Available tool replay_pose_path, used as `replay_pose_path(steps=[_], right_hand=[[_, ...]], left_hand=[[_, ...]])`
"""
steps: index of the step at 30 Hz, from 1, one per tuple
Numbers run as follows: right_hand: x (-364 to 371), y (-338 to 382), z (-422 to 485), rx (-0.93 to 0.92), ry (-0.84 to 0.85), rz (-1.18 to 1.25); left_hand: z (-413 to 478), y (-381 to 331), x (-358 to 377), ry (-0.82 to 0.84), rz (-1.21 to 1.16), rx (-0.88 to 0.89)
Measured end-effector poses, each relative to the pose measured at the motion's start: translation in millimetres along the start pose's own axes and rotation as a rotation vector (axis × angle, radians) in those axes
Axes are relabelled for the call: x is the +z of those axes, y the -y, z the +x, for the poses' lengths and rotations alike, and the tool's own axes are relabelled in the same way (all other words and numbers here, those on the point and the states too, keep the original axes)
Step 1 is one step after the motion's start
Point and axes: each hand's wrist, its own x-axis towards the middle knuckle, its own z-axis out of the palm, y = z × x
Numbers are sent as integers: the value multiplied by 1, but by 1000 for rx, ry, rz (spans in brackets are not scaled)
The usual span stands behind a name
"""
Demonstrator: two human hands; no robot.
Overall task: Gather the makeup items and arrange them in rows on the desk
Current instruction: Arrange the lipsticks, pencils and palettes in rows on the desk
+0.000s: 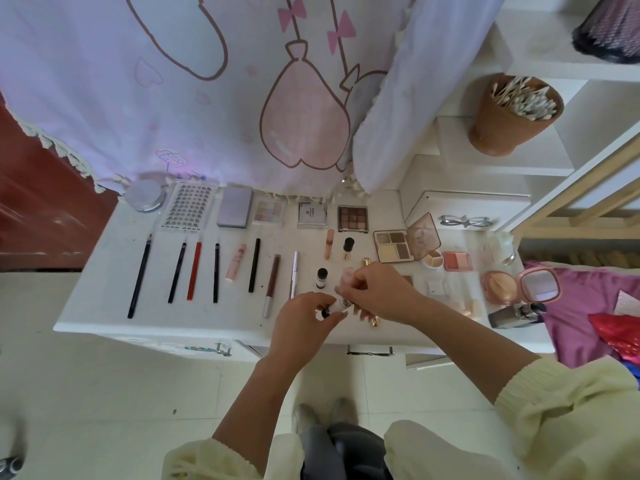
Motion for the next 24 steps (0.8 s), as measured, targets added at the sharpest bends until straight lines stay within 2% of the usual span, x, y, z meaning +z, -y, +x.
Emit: replay_pose_path(steps=[5,10,15,20,24], right_hand=[[-1,-1,0,-66,44,5],[3,3,-4,28,54,-38],[-3,5,-3,-49,57,-25],[-2,5,-2,37,82,-46],[-7,7,-2,-37,84,-78]], left_hand=[[-2,5,-1,17,9,8],[-3,5,-1,23,36,12],[-3,6,-4,8,25,2],[-4,3,-3,-5,33,3],[-7,0,-4,-23,37,-1]])
